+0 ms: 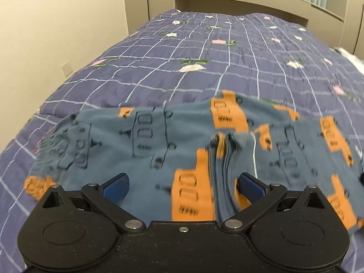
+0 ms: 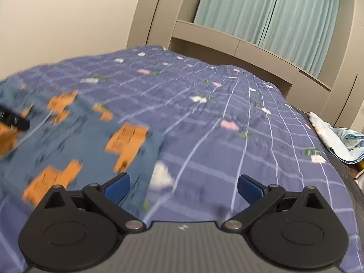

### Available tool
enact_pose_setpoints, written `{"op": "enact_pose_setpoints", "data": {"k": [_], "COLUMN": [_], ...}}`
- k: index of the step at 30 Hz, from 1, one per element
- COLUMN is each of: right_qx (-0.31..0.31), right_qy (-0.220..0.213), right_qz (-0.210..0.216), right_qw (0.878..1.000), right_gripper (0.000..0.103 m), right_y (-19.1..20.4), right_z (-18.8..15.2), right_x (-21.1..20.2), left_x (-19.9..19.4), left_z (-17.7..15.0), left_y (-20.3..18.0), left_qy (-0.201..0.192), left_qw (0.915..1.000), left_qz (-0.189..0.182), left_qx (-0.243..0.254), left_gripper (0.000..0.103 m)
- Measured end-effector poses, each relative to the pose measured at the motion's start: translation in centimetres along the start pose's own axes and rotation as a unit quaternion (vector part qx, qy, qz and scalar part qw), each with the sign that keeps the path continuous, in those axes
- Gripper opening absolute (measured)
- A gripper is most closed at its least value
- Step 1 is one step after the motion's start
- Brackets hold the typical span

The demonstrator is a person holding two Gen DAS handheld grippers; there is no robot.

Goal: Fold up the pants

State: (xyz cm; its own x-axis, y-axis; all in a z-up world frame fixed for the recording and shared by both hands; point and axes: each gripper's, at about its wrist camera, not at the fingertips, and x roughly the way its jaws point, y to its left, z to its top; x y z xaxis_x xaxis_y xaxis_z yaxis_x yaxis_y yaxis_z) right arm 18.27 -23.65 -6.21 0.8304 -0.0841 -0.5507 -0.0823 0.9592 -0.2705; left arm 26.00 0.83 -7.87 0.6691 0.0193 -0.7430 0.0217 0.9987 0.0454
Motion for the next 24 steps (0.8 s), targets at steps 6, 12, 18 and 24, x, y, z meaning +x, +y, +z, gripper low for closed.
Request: {"op": "enact_pose_setpoints", "data": {"k": [6,12,18,24], "right_qx": [0.018,0.011,-0.006,-0.011], "right_qy": [-0.006,-0.017,-0.037,-0.04], "right_qz": [-0.014,0.015,0.048,0.071], "right_qw": [1.0,1.0,0.998,0.997], "right_gripper": [0.103,0.103,0.103,0.103], "right_y": [0.8,3.5,7.6,10.6], "right_z": [-0.3,-0.4,0.3,2.7], "right_x": [-2.6,-4.5,-5.2,-3.9], "left_x": [-2.4,-6.2,-8.3,-8.6], "left_z": [-0.6,-2.0,-4.2,-3.7], "left_y": [0.1,3.7,9.5,14.1], "left_qy": [0.004,-0.008,-0.007,-0.024], "left_qw": [0.9998,0.9994,0.997,0.9891], "left_qz": [0.01,0.033,0.047,0.028], "left_qx": [0.018,-0.009,-0.061,-0.143], "left_gripper": [0.102,0.102,0.102,0.102]}}
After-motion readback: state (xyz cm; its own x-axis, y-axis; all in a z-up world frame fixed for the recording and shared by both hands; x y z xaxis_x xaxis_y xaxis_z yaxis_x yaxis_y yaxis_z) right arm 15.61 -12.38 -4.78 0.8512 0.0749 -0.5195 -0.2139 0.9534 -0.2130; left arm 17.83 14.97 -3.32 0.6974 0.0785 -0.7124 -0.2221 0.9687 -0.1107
